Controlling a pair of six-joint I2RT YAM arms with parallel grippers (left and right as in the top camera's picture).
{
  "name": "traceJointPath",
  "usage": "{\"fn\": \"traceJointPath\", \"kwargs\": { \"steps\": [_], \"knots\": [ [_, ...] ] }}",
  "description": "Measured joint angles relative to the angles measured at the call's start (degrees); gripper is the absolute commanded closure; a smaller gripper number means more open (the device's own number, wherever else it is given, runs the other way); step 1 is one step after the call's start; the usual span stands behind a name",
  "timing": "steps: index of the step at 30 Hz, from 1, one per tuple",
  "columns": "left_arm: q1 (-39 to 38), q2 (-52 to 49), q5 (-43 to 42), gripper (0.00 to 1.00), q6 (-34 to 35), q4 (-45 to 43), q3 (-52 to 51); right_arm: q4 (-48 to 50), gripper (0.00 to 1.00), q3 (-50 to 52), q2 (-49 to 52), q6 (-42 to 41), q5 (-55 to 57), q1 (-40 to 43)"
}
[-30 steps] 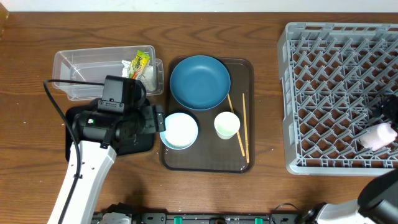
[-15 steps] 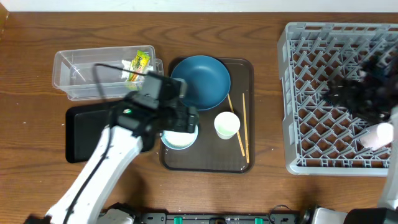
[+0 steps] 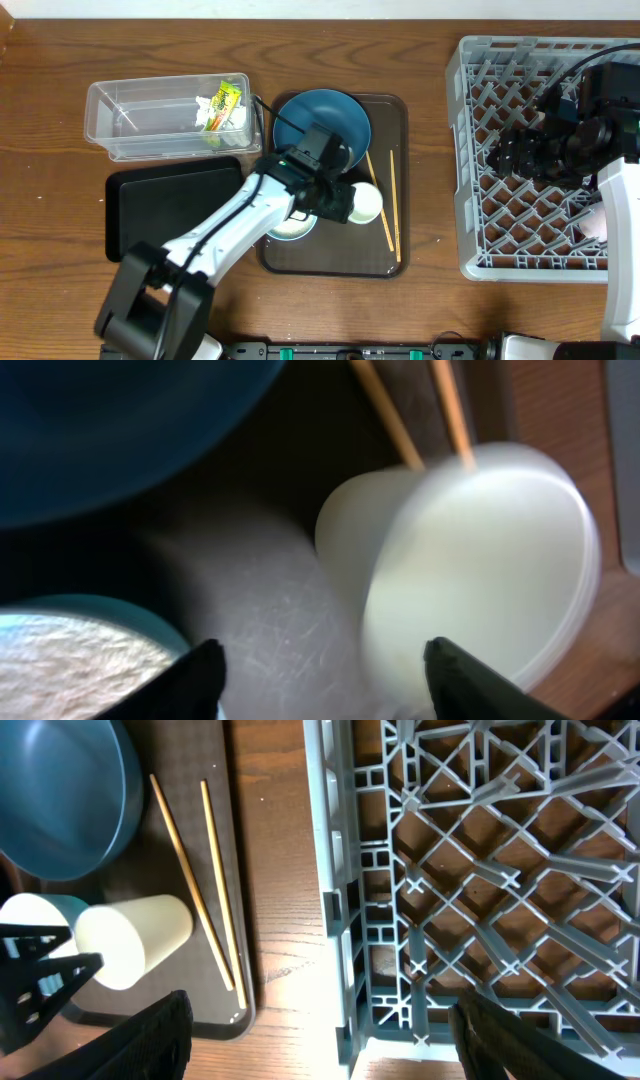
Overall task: Sort waste into correct bins and load items into the dishwasher rack
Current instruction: 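Grasp the white cup with the left gripper and lift it, then hand the white cup from the left gripper to the right gripper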
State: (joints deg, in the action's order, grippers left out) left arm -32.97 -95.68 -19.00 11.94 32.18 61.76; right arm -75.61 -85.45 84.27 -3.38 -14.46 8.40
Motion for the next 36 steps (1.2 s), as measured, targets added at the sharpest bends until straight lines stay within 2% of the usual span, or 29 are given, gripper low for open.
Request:
{"fn": "traceJointPath", "kwargs": {
  "steps": [8,15,18,21,25,29,31,36],
  "knots": [
    [-0.24,-3.13,-0.17,0.93,0.07,-0.33,0.0,-0.26,0.18,0.0,0.0,0.0,0.2,0.0],
    [0.0,-1.42,-1.07,0.94,1.42,0.31,0.0,-0.42,0.18,0.0,0.0,0.0,2.08,0.0],
    [1.64,2.78,-4.98,0.94,1.77,0.37,0.0,0.22,0.19,0.0,0.0,-0.33,3.23,0.02],
    [5.9,8.22,-10.58,0.94,3.39,0.13,0.0,2.71,0.15,0.0,0.0,-0.98,1.88,0.52],
    [13.73,11.41,-22.45,0.94,5.03,-2.91,0.15,7.17,0.11,0.15,0.0,3.56,-10.4,1.2],
    [20.15,11.02,-40.24,0.94,6.58,-8.92,0.15,5.75,0.09,1.4,0.0,14.67,-28.5,-0.48],
    [21.33,10.93,-48.0,0.94,7.58,-11.26,0.15,5.44,0.09,2.54,0.0,20.96,-37.81,-3.15],
    [20.59,10.93,-58.45,0.94,8.79,-11.91,0.15,8.33,0.1,4.28,0.0,29.0,-48.96,-10.62]
  ]
}}
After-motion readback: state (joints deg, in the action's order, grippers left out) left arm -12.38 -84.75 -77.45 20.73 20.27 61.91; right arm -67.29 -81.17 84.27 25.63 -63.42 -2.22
